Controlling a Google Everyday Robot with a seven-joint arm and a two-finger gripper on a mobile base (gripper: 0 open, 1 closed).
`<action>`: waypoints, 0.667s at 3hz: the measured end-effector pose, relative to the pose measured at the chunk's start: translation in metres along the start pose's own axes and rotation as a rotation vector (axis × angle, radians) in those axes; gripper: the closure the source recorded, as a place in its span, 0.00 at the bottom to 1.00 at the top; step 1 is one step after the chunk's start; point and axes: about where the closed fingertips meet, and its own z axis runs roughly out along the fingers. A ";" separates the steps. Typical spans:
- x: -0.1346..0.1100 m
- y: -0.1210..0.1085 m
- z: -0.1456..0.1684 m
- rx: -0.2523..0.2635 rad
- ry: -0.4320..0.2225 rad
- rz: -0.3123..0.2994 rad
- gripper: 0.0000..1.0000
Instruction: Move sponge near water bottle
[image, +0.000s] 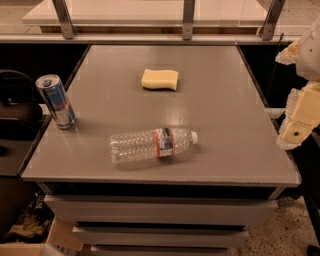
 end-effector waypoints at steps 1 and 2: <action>0.002 -0.003 -0.007 0.017 -0.008 0.009 0.00; -0.007 -0.026 -0.013 0.027 -0.013 -0.011 0.00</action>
Offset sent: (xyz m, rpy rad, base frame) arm 0.0671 -0.0005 0.0445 -0.0071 -0.0367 0.0503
